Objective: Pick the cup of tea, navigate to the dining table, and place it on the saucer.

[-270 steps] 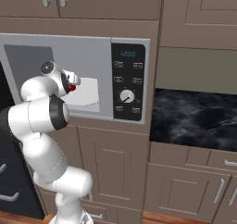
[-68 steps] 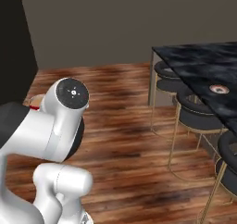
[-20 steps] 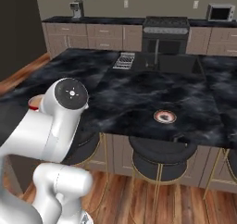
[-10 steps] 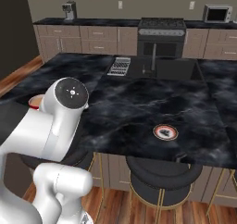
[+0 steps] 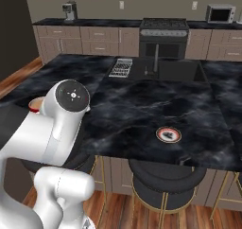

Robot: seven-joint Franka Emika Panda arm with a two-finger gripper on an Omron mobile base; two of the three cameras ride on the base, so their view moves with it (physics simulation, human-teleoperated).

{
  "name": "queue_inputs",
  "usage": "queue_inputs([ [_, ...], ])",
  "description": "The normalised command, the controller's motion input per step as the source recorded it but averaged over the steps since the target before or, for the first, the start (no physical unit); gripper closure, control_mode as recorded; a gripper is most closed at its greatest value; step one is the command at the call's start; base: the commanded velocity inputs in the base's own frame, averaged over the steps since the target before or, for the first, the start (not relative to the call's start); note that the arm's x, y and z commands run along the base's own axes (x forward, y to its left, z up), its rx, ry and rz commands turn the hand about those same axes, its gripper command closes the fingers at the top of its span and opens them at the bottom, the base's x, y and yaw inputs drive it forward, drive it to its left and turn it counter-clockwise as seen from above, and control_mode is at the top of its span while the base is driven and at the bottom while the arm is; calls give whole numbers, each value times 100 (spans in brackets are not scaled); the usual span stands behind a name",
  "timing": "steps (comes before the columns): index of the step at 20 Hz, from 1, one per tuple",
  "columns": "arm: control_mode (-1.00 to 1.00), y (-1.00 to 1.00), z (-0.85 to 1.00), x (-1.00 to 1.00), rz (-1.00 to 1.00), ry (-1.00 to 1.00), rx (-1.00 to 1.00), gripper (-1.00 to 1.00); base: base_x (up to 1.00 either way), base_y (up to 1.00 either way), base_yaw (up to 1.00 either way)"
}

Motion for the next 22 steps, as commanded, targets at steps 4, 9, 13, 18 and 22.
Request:
queue_inputs([
  [4, 100, 0, 0, 0, 0, 0, 0, 100, 0, 0, 0],
  [9, 100, 0, 0, 0, 0, 0, 0, 100, 0, 0, 0],
  [13, -100, -47, -7, 13, 0, 0, 1, 100, 6, -4, 0],
  [18, -100, -74, -8, 31, 2, 0, 1, 100, 0, 0, 0],
  [22, -100, -70, -8, 63, 0, 6, 0, 100, 0, 0, 0],
])
